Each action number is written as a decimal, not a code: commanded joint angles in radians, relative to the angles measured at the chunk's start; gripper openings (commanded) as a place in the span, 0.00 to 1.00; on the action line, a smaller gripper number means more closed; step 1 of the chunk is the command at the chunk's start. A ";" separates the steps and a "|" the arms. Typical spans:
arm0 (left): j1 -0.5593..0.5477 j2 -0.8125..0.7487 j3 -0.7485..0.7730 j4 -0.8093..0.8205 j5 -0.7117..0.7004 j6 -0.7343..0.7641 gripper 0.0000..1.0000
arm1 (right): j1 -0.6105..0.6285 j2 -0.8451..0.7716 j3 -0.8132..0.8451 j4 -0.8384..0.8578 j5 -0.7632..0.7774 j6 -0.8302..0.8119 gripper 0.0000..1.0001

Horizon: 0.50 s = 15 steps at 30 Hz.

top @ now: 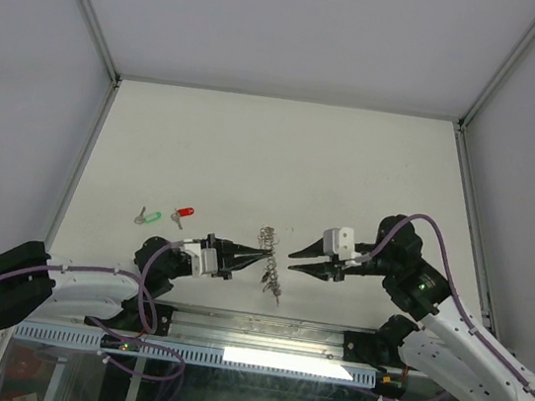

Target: Put the keys on the keyring

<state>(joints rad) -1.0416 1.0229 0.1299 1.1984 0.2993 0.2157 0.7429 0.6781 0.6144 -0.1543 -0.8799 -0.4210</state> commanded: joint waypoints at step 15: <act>-0.008 -0.044 0.073 -0.111 0.196 0.096 0.00 | 0.172 0.112 0.098 -0.061 0.145 -0.219 0.28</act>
<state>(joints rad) -1.0416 0.9871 0.1471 1.0431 0.4561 0.2955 0.8967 0.7891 0.6697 -0.2325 -0.7769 -0.6052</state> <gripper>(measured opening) 0.007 0.281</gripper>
